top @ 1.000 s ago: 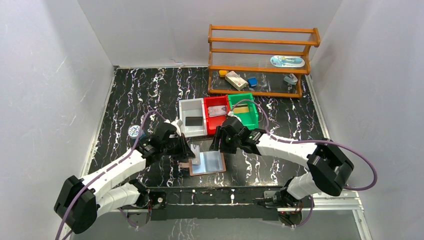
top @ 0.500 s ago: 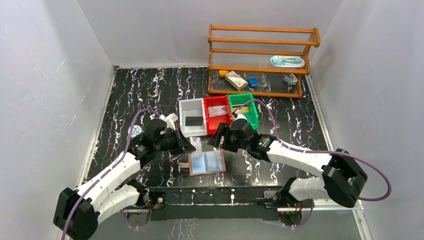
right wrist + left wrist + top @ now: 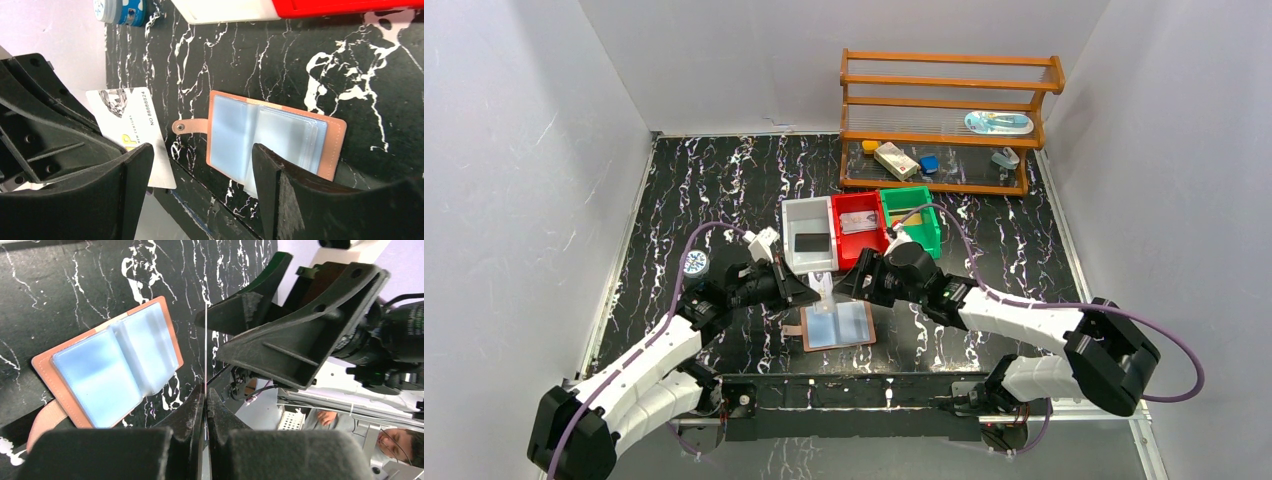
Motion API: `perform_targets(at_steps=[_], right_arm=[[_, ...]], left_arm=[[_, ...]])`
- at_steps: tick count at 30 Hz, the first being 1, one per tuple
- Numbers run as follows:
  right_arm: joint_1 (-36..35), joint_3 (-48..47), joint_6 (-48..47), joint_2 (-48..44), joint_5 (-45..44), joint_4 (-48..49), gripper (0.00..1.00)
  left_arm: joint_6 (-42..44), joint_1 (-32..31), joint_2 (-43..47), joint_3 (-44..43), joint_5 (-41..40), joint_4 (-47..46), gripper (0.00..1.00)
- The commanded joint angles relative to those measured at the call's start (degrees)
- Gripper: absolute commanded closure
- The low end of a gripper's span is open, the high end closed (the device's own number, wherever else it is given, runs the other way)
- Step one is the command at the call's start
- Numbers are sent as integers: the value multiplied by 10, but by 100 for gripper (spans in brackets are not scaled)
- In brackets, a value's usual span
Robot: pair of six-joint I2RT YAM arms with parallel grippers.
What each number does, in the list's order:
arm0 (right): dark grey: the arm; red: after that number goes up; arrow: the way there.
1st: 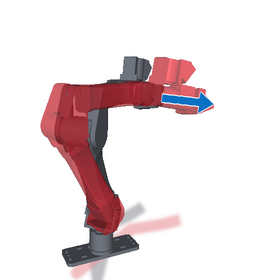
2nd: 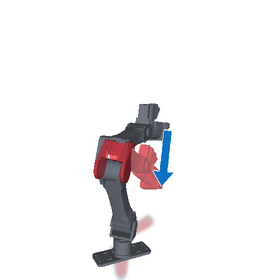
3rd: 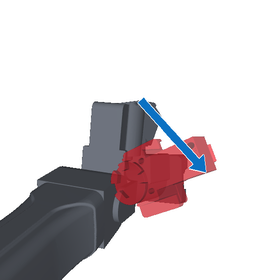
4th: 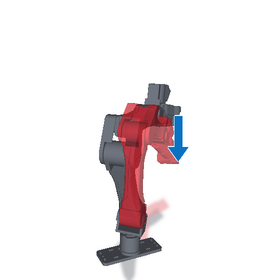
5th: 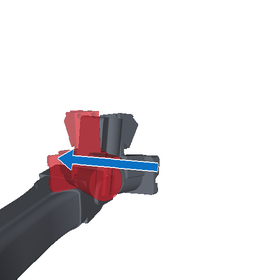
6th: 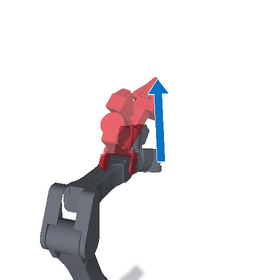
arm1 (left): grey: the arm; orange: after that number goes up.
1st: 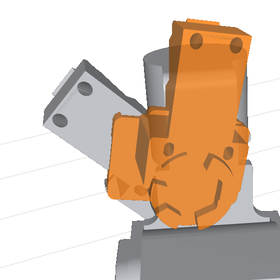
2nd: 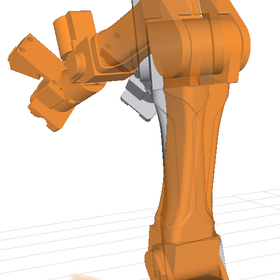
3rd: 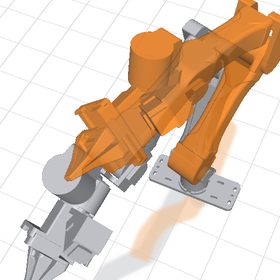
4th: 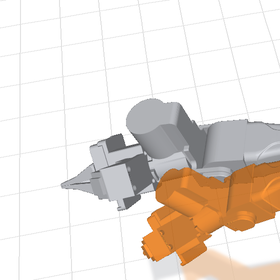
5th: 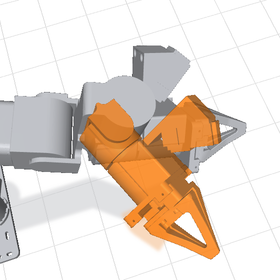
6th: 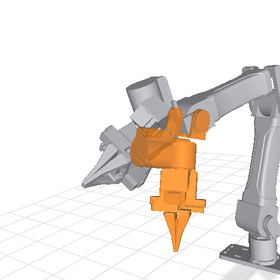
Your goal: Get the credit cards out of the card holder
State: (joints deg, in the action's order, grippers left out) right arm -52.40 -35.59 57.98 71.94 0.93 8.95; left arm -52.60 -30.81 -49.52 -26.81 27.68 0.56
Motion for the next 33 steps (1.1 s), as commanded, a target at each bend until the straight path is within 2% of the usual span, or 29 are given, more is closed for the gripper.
perform_targets(at_steps=[1, 5, 13, 23, 28, 33], right_arm=[[11, 17, 12, -13, 53, 111, 21], [35, 34, 46, -1, 114, 171, 28], [75, 109, 140, 31, 200, 376, 47], [80, 113, 200, 115, 262, 528, 62], [80, 117, 217, 138, 274, 567, 70], [83, 133, 234, 144, 278, 606, 72]], left_arm=[[-16, 4, 14, 7, 30, -41, 100], [-36, 3, 14, 22, 39, -70, 100], [-59, 3, 3, 38, 55, -116, 100], [-81, 3, -18, 53, 84, -173, 100], [-83, 4, -14, 54, 81, -172, 100], [-85, 3, -8, 57, 73, -169, 100]])
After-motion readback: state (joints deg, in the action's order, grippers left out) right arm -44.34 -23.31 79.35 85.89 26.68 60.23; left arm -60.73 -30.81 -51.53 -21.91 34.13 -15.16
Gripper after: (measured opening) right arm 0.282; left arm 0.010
